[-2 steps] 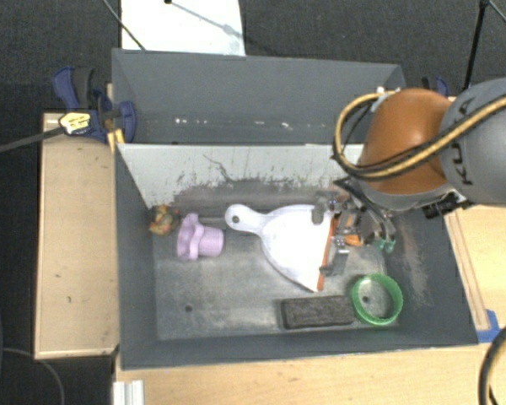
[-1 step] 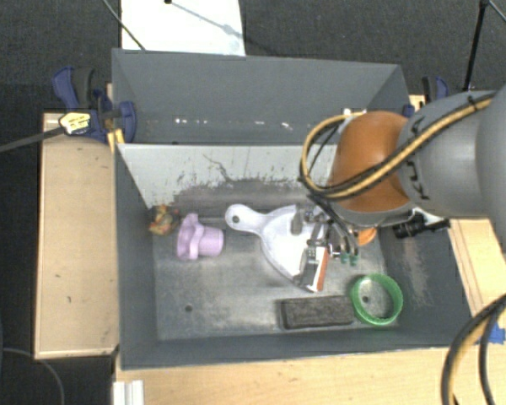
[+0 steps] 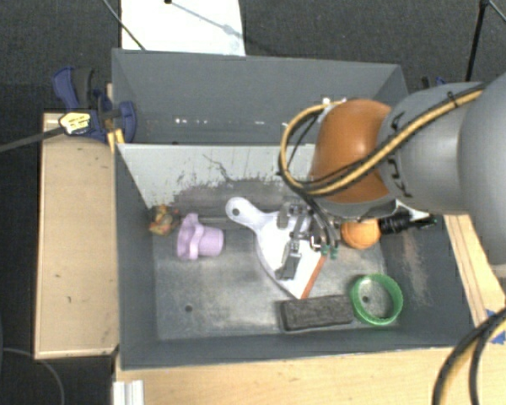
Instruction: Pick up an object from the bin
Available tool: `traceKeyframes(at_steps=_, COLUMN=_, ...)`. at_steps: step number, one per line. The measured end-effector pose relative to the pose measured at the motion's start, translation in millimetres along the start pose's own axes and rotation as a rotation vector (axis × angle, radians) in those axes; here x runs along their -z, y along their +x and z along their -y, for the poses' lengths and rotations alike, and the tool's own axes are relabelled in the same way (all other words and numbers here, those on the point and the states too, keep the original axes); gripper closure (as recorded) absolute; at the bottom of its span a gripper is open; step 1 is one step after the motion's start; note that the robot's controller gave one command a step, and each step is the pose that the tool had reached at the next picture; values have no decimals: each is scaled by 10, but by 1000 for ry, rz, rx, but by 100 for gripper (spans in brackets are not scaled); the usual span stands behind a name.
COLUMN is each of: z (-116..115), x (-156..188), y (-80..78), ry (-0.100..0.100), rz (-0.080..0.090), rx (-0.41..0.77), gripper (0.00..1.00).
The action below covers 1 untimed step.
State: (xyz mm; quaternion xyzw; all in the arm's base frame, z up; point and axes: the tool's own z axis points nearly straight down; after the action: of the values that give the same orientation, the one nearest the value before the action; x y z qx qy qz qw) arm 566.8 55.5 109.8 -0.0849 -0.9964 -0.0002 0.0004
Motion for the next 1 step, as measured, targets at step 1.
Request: traceKeyframes(at_steps=1, z=-107, x=115, y=24, ry=-2, rz=7, rx=-33, gripper=0)
